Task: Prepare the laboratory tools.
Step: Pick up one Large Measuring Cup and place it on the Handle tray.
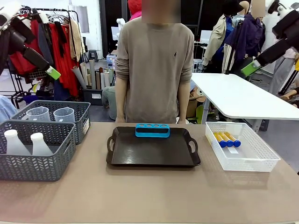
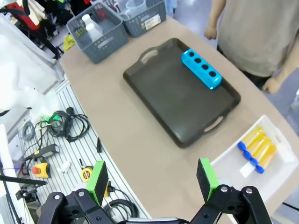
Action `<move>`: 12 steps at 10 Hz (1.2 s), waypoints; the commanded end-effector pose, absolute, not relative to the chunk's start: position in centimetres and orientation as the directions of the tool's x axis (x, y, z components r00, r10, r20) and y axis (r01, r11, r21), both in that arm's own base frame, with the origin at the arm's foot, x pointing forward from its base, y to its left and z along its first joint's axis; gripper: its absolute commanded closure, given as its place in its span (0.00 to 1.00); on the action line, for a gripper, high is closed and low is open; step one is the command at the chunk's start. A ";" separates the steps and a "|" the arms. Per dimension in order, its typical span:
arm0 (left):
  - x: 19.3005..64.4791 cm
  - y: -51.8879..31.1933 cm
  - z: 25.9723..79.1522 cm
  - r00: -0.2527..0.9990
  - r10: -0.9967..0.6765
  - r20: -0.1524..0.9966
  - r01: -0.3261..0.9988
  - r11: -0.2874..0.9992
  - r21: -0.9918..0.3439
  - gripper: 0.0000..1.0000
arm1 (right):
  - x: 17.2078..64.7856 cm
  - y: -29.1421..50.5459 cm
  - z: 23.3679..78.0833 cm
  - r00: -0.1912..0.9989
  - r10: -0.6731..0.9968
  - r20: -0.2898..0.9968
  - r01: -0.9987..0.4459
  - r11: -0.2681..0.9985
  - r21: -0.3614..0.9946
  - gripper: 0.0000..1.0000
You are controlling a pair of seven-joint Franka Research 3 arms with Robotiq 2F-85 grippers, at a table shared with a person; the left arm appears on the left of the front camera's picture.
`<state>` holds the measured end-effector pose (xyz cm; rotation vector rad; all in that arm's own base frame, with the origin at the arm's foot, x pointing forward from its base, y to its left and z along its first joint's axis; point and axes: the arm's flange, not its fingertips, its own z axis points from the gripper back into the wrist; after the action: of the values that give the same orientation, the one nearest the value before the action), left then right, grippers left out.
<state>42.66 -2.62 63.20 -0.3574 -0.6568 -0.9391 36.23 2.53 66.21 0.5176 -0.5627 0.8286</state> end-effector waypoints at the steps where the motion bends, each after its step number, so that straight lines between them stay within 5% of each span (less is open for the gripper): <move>1: 43.3 -1.8 63.5 0.380 -0.617 0.689 0.839 0.544 0.024 0.00 | 36.8 0.8 66.4 0.496 0.539 0.681 -0.835 0.511 0.203 0.00; 12: 42.9 -1.4 64.2 0.399 -0.609 0.686 0.828 0.561 0.016 0.00 | 36.3 -0.3 66.4 0.482 0.542 0.689 -0.832 0.530 0.165 0.00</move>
<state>42.90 -1.37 64.09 -0.3417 -0.6938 -0.9356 36.36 -0.38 66.31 0.5065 -0.6137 0.8810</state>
